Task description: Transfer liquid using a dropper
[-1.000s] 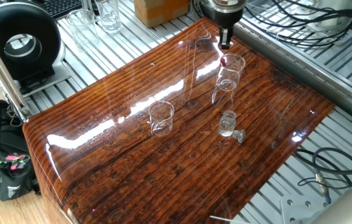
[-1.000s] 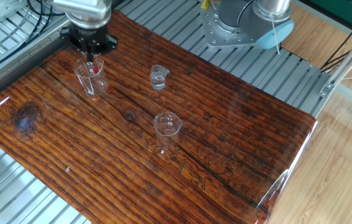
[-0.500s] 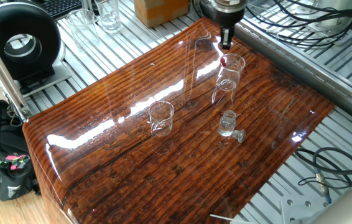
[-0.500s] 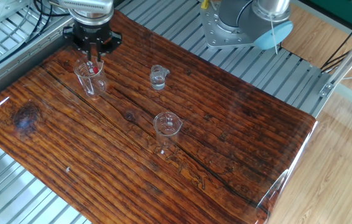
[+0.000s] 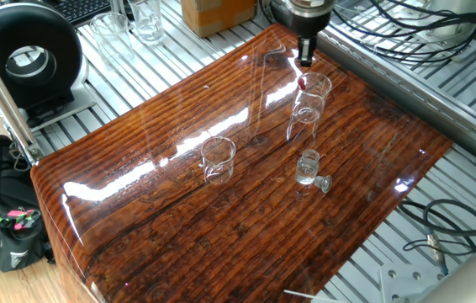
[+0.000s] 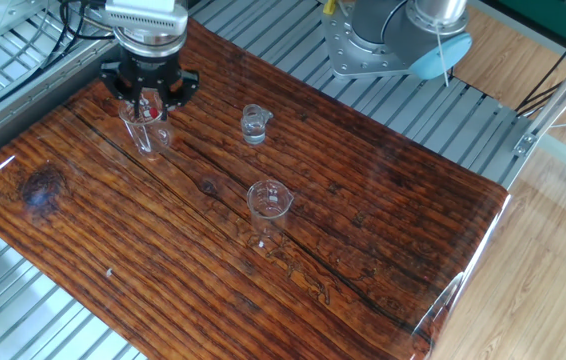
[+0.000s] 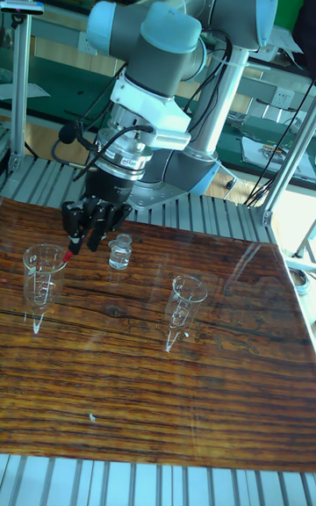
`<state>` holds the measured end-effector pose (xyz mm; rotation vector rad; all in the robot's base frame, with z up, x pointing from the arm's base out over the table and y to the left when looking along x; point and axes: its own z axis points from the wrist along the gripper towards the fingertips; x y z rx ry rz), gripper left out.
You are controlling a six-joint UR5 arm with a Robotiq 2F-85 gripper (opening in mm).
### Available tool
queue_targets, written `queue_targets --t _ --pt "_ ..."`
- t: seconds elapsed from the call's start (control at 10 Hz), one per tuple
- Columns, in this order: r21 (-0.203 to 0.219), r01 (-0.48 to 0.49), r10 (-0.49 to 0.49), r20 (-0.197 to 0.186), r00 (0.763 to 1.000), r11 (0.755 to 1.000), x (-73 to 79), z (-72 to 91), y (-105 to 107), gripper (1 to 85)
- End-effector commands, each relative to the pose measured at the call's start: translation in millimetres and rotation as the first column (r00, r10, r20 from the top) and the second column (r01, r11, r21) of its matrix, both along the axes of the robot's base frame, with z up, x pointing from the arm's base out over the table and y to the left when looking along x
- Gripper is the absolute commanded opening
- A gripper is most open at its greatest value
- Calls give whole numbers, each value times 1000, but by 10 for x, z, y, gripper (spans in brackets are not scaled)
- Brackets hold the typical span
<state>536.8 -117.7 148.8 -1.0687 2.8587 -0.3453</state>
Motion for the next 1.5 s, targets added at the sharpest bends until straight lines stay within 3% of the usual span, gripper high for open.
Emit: queue_targets --t 0.0,0.2,0.3,0.4,0.5,0.6,1.0,1.4 --pt "-36 11 -10 34 999 999 96 32 -155 373" --pt "-31 8 -8 24 1000 999 76 69 -199 373" --pt "-26 17 -16 28 999 1000 86 13 -180 377" --pt "-29 31 -30 14 999 999 39 -66 -183 377" --pt "-27 53 -54 -34 998 998 -105 -106 -168 377" --pt "-27 51 -52 -40 998 998 -116 -93 -176 377" --pt "10 59 -59 -52 997 998 -181 -184 -63 383" --pt "-25 44 -45 -24 999 999 -131 -196 -160 383"
